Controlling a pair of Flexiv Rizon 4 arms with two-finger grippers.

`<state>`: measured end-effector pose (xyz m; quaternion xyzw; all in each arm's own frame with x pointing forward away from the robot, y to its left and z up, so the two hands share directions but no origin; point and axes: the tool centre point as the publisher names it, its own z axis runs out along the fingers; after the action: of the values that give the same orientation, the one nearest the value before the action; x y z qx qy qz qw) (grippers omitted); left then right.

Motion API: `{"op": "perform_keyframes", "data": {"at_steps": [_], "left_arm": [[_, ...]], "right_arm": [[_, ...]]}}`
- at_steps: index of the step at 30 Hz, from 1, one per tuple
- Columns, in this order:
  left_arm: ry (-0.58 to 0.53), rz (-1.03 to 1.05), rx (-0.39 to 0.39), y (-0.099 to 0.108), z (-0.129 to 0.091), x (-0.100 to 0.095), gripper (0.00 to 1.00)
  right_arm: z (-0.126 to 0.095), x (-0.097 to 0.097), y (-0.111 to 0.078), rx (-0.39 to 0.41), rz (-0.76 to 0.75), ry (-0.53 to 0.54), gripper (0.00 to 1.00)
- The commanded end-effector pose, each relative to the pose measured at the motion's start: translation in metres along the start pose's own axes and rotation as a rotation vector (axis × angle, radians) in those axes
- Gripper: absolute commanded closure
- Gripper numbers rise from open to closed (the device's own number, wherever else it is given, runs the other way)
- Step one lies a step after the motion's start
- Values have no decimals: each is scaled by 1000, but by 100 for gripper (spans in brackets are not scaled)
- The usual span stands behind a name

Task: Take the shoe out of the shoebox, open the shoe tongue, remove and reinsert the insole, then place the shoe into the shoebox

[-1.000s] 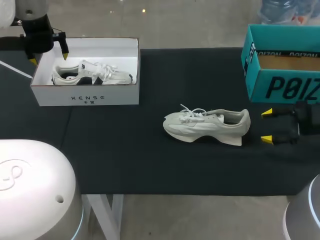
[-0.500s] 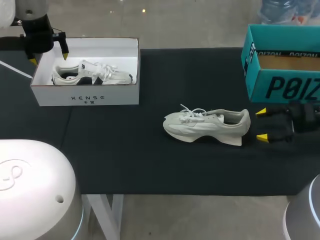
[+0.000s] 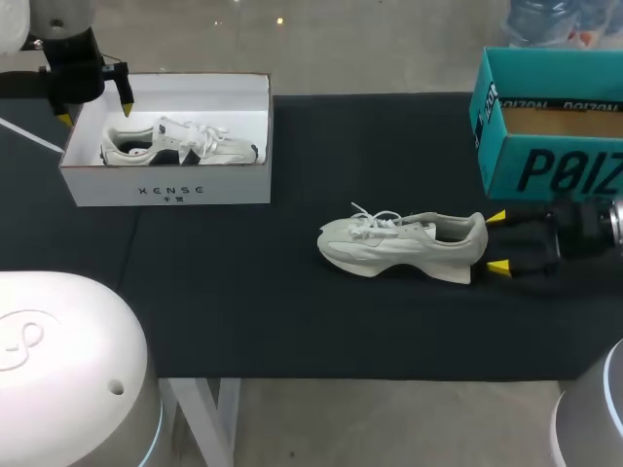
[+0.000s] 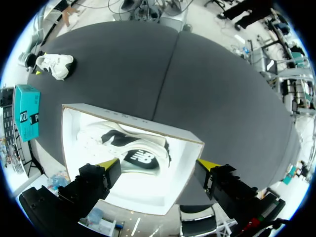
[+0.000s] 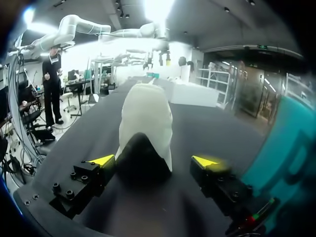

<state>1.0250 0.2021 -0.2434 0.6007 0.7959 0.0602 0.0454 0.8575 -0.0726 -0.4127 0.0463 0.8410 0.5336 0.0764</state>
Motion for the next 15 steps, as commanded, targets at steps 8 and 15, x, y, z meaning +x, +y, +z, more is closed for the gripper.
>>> {"op": "perform_keyframes", "data": {"at_steps": [8, 15], "left_arm": [[1, 1, -3, -1, 0, 1, 0], [1, 1, -3, -1, 0, 1, 0]], "right_arm": [[14, 4, 2, -23, 5, -12, 0], [24, -1, 5, -36, 3, -5, 0]]}}
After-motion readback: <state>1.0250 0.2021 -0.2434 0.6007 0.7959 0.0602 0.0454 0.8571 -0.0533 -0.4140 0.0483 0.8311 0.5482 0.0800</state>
